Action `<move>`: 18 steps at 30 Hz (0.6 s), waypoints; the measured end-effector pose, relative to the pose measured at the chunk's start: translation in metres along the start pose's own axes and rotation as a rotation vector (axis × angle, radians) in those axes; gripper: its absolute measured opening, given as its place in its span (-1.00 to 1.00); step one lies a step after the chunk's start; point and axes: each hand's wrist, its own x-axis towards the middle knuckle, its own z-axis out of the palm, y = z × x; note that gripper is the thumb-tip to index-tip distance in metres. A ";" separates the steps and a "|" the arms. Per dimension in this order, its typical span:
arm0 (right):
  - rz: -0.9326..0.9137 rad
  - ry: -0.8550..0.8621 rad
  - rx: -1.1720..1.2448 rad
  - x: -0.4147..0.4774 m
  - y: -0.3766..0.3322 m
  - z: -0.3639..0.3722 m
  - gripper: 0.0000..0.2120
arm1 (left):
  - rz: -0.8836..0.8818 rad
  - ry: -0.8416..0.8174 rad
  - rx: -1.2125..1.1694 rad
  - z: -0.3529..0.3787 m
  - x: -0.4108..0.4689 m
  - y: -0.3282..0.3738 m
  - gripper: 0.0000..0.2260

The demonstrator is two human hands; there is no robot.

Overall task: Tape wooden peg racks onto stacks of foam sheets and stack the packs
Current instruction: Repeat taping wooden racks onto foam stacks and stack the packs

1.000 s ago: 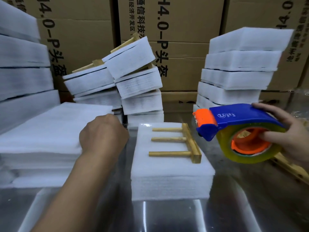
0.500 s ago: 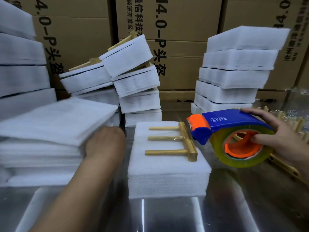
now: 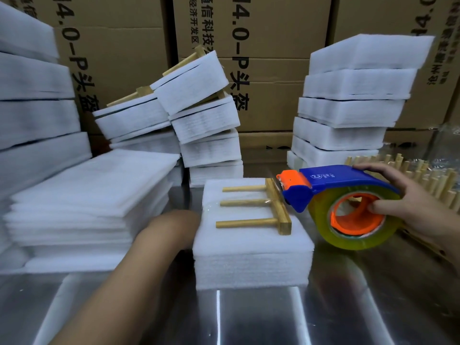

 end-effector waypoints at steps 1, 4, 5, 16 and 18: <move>0.003 -0.001 0.008 0.000 0.001 0.000 -0.37 | 0.008 -0.006 -0.007 0.000 0.001 0.000 -0.80; 0.016 -0.012 0.040 0.001 0.004 0.002 -0.36 | 0.025 0.001 -0.034 0.003 0.002 -0.002 -0.77; 0.025 -0.018 0.046 0.001 0.005 0.002 -0.36 | 0.028 0.004 -0.044 0.004 0.002 -0.002 -0.74; 0.105 -0.028 0.050 0.003 0.010 0.005 -0.38 | 0.062 -0.006 -0.034 0.014 0.003 -0.007 -0.61; 0.112 -0.029 0.048 0.003 0.009 0.006 -0.38 | 0.066 0.008 0.028 0.017 0.002 -0.006 -0.62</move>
